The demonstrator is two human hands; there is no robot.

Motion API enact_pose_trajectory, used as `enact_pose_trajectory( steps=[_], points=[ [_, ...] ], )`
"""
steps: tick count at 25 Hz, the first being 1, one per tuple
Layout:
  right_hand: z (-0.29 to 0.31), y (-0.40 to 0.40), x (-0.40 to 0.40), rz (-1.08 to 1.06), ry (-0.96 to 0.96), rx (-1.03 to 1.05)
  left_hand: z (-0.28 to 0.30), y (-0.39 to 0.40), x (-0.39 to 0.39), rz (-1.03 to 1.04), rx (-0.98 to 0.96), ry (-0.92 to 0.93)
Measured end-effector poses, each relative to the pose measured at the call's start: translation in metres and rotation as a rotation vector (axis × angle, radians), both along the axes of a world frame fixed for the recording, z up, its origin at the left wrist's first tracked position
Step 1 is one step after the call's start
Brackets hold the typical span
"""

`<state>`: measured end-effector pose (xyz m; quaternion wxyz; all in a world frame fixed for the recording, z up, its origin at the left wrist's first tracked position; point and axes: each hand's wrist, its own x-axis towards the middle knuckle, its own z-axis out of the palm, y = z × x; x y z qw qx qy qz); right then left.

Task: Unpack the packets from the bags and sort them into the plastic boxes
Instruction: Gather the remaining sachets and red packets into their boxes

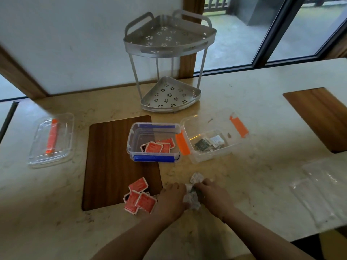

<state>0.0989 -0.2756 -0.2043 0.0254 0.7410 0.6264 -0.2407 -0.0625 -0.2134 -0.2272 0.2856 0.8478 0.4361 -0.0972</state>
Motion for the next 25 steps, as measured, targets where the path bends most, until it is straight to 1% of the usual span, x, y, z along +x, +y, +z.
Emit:
enact_pose_trajectory(
  steps=[4, 7, 9, 12, 14, 17, 20, 25],
  points=[
    [-0.006, 0.0, 0.001, -0.125, 0.102, -0.023, -0.005, 0.004, -0.003, -0.016, -0.088, -0.056],
    [-0.004, -0.002, 0.008, -0.158, 0.146, -0.03, -0.004, 0.009, -0.006, -0.042, -0.142, -0.111],
    [0.002, -0.005, 0.018, -0.191, 0.192, -0.051, -0.002, 0.015, -0.007, -0.065, -0.173, -0.117],
    [0.014, -0.008, 0.042, -0.289, 0.363, -0.178, 0.003, 0.028, -0.005, -0.027, -0.241, -0.116],
    [0.018, -0.009, 0.056, -0.298, 0.415, -0.272, 0.005, 0.035, 0.001, -0.037, -0.293, -0.099],
    [0.015, -0.007, 0.06, -0.264, 0.34, -0.291, 0.006, 0.035, 0.01, -0.071, -0.334, -0.099],
    [0.012, -0.004, 0.056, -0.266, 0.259, -0.243, 0.005, 0.031, 0.016, -0.077, -0.278, -0.047],
    [0.009, -0.004, 0.061, -0.224, 0.153, -0.247, 0.01, 0.033, 0.023, -0.145, -0.168, 0.004]
  ],
)
